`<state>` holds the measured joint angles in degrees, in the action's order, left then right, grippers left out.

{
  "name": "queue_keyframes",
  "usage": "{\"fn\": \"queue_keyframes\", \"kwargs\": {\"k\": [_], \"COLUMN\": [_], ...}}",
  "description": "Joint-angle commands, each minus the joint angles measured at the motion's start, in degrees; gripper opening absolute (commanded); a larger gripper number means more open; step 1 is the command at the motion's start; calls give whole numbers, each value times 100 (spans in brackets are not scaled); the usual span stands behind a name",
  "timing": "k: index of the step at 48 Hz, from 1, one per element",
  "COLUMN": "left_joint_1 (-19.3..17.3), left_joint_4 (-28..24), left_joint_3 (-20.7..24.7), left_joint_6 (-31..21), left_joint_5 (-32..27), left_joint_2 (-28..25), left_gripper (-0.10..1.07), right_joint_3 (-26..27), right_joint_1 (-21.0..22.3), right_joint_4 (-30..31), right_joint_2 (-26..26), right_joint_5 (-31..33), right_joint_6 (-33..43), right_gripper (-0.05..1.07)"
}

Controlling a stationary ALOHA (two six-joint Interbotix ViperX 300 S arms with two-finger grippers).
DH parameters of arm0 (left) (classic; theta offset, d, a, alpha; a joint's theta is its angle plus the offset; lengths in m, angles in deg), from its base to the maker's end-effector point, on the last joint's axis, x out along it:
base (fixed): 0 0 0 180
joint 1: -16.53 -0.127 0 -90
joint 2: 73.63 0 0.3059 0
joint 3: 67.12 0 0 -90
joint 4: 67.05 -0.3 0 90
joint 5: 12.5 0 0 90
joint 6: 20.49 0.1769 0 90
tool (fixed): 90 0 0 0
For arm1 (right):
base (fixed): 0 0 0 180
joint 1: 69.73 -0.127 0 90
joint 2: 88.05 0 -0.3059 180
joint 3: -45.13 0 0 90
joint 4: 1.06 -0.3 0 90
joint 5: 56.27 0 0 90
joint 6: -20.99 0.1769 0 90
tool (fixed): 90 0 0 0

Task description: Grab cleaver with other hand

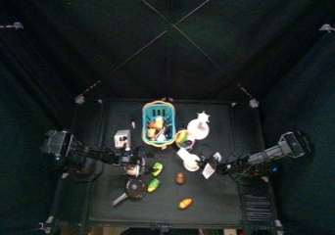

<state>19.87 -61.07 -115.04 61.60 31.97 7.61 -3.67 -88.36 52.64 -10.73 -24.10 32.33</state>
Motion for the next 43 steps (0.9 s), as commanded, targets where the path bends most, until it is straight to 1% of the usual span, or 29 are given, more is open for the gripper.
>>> {"fn": "queue_keyframes", "kwargs": {"k": [1,7,12,17,22,28,36,39,43], "left_joint_1": [-18,-18,-18,-35,-62,-132,-448,-527,-589], "left_joint_4": [70,272,396,387,264,-123,-817,-984,-993], "left_joint_3": [132,246,369,431,431,396,396,439,519], "left_joint_6": [-18,-26,-35,-70,-141,-404,-738,-738,-773], "left_joint_5": [62,123,185,220,378,571,923,1099,1187], "left_joint_2": [53,79,79,70,35,-70,-378,-519,-668], "left_gripper": [102,102,102,102,101,101,101,101,101], "right_joint_3": [255,615,940,1292,1538,1740,1854,1881,1934], "right_joint_1": [-53,-158,-202,-220,-308,-413,-668,-721,-800], "right_joint_4": [53,9,-176,-325,-325,-149,316,378,431], "right_joint_2": [-9,167,439,729,976,1230,1292,1301,1318], "right_joint_5": [123,475,800,1178,1477,1811,2004,2021,2039], "right_joint_6": [-185,-984,-1793,-2628,-3094,-3305,-3270,-3261,-3270], "right_gripper": [41,41,41,41,41,41,41,41,41]}}
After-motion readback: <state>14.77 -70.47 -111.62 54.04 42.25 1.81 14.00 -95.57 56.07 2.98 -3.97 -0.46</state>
